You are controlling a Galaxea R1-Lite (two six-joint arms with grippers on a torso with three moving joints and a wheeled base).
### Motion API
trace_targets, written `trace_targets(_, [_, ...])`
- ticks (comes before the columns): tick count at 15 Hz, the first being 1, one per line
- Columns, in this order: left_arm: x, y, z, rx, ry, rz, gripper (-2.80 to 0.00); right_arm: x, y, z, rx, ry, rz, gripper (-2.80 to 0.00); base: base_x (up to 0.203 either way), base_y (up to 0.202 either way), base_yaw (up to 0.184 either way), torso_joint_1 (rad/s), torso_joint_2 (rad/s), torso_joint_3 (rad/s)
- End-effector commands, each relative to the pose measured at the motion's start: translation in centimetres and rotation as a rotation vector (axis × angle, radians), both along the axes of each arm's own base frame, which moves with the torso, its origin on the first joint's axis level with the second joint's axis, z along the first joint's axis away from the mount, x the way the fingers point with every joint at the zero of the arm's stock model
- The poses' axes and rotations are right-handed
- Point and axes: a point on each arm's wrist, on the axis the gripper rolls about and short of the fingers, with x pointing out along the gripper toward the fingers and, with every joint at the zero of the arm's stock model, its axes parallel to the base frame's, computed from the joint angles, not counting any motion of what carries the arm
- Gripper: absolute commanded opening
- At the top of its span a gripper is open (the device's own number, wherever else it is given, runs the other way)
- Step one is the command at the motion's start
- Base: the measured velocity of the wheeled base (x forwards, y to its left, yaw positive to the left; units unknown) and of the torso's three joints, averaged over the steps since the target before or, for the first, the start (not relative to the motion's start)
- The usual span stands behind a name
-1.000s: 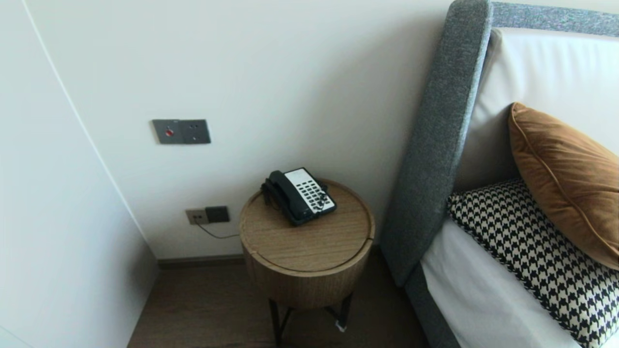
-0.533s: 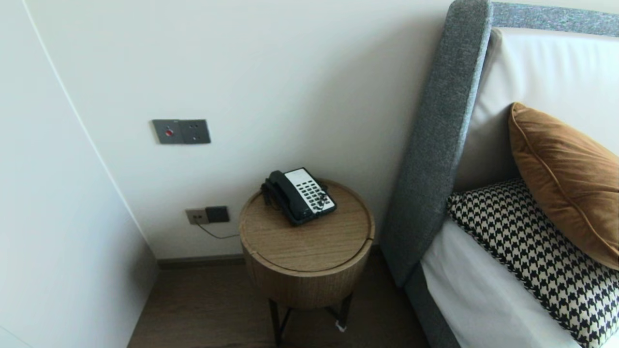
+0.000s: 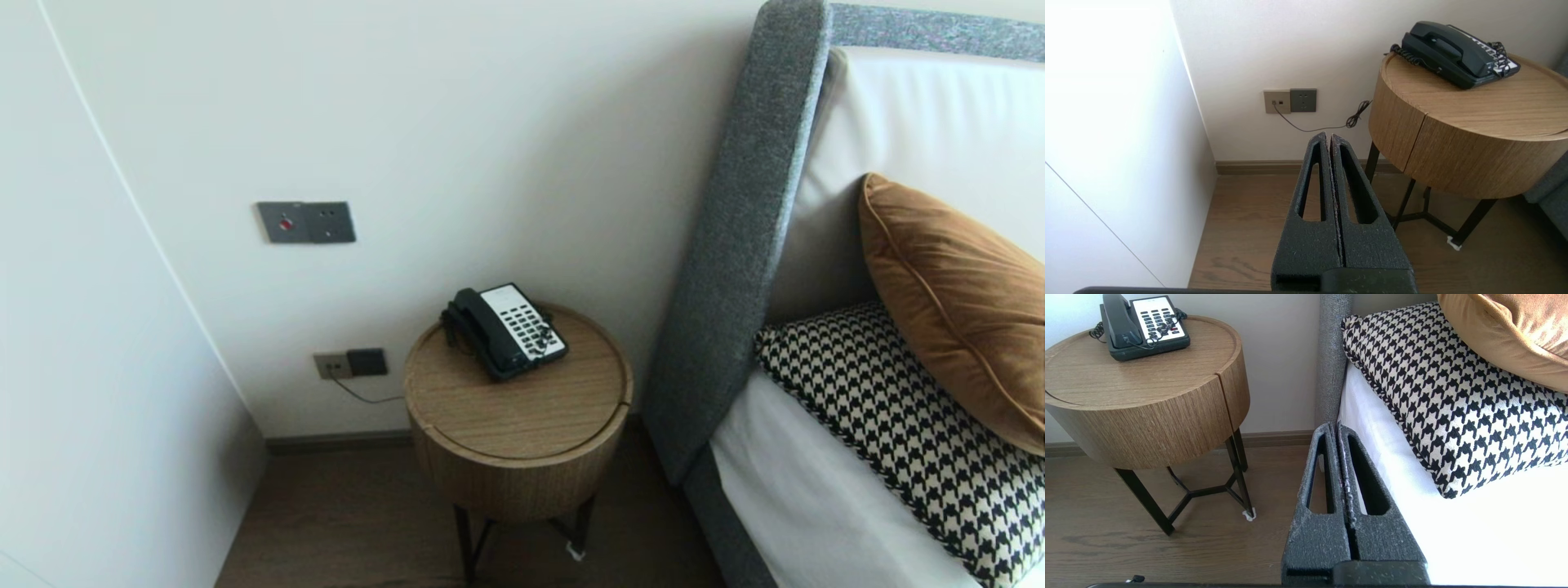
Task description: Open the nightstand drawer
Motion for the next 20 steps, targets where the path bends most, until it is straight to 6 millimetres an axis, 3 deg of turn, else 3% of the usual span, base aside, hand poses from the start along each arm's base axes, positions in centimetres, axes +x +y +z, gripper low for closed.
trace_targets(1, [-0.01,0.00,0.00,-0.001,-0.002,0.001,-2.80,-0.03,0.00,-0.01,0.000,-0.004,0.000,-2.80,0.000,0.000,0.000,0.000,0.00,0.000])
trace_targets(20, [-0.01,0.00,-0.02,0.005,0.001,0.001,-2.80,-0.03,0.00,-0.01,0.000,-0.004,0.000,-2.80,0.000,0.000,0.000,0.000,0.00,0.000])
